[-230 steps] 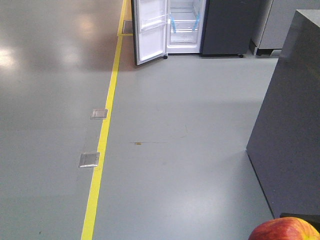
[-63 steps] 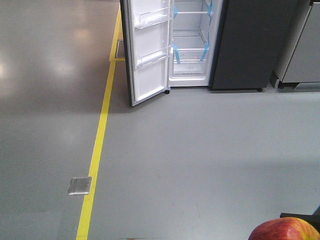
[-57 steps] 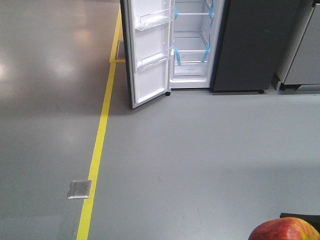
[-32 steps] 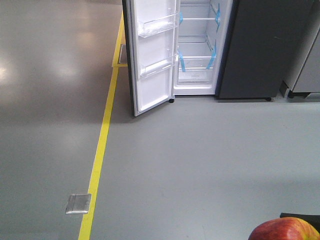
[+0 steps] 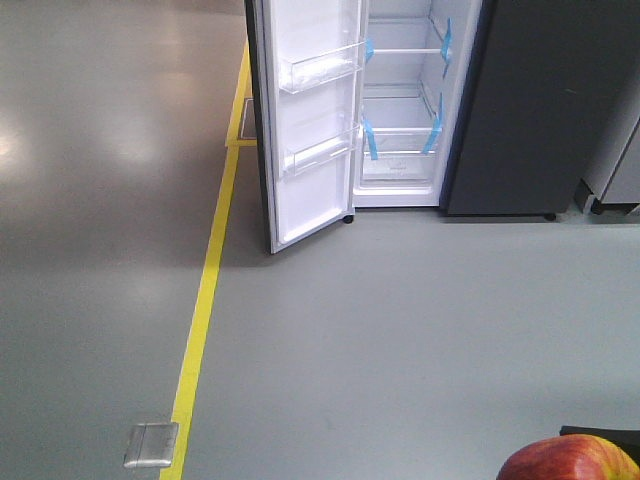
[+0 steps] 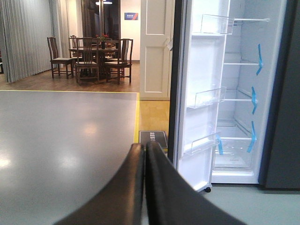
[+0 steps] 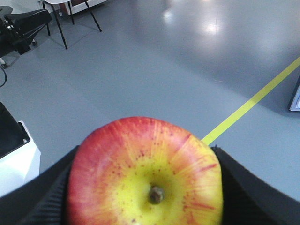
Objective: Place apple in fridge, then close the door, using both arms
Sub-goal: 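Continue driving up to the open refrigerator door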
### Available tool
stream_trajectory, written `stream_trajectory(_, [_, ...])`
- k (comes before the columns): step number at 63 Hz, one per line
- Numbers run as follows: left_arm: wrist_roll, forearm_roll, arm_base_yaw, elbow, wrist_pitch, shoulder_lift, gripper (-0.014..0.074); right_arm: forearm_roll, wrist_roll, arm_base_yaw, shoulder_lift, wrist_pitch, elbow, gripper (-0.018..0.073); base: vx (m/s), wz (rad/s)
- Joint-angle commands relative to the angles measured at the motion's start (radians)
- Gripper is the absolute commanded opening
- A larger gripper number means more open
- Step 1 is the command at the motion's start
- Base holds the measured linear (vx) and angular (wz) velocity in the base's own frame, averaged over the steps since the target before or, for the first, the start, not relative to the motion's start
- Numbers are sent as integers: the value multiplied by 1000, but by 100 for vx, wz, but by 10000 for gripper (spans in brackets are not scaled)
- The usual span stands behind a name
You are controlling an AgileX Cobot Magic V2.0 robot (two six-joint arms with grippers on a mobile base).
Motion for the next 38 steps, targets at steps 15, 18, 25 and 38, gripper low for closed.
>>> stream_trajectory(15, [-6,-2,-7,21,-73,-15,-6,47,-5,1,9,-54,-27,363,19,0])
stream_trajectory(18, [-6,-2,-7,21,-73,-15,-6,47,-5,1,9,-54,-27,363,18,1])
stream_trajectory(25, [-6,-2,-7,21,-73,-15,-6,47,-5,1,9,-54,-27,363,18,1])
stream_trajectory(38, [-6,-2,-7,21,-73,-15,-6,47,-5,1,9,-54,-27,363,18,1])
